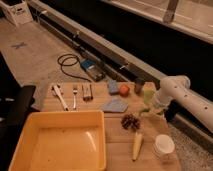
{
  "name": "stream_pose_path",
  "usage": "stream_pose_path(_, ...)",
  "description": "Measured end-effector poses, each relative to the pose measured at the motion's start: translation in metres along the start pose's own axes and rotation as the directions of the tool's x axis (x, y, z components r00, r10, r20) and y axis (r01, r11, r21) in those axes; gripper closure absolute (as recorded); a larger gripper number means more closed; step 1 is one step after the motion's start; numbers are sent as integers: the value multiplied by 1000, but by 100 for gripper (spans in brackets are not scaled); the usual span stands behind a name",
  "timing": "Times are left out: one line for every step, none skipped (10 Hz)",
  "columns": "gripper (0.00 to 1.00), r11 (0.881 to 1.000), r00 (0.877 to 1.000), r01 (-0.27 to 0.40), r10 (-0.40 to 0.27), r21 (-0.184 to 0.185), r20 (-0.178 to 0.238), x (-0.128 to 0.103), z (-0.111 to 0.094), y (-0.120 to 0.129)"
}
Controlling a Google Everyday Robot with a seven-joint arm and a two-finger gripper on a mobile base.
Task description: Place pepper in table surface
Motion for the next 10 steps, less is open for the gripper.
stream_pose_path(61,1000,1000,4,-4,0,-4,1,5,3)
stream_pose_path(50,1000,1000,4,-4,-3,-4,2,11,5)
stream_pose_path(42,1000,1000,4,-4,-9,-5,3,16,8)
stream_pose_path(28,1000,1000,-2,2,-15,-8,7,20,12)
stream_pose_path(23,1000,1000,-11,11,-16,-12,11,22,13)
stream_pose_path(20,1000,1000,-20,20,-15,-16,15,22,14)
stream_pose_path(20,999,999,-31,31,-11,-20,21,20,14)
stream_pose_path(20,999,999,-37,36,-11,-21,25,20,15)
stream_pose_path(20,999,999,-36,36,-11,-21,25,20,15)
stream_pose_path(20,999,999,-34,34,-11,-21,23,20,15)
